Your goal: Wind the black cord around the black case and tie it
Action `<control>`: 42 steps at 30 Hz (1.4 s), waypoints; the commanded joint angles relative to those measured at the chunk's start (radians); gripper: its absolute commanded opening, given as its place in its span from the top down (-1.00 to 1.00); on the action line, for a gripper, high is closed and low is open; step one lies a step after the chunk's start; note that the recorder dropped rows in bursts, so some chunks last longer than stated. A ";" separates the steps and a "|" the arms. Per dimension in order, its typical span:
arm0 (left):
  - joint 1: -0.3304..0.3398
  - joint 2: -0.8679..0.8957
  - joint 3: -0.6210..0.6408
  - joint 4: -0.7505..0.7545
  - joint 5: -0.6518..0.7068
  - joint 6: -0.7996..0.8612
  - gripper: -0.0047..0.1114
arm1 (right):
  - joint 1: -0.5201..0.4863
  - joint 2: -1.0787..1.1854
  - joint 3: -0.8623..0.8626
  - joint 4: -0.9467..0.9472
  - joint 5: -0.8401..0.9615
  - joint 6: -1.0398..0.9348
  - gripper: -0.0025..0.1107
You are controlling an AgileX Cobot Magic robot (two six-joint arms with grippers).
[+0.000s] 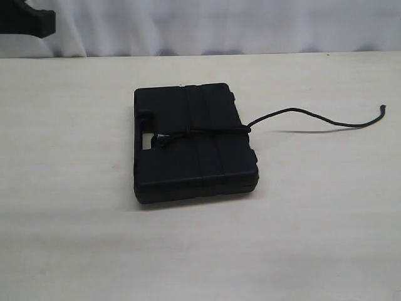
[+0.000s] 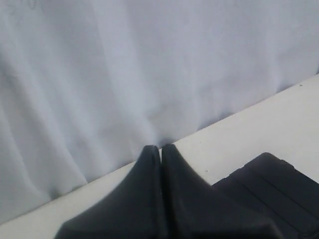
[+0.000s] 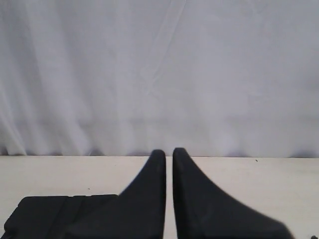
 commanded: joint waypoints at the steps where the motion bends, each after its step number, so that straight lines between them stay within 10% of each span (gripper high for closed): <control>1: 0.001 -0.118 0.055 -0.011 0.010 -0.031 0.92 | -0.004 -0.041 0.038 0.006 -0.020 0.005 0.88; 19: 0.001 -0.611 0.204 -0.045 0.109 -0.058 0.92 | -0.004 -0.081 0.054 0.006 0.013 0.101 0.88; 42: 0.001 -0.630 0.206 -0.058 0.380 -0.080 0.92 | -0.004 -0.081 0.054 0.006 0.014 0.101 0.88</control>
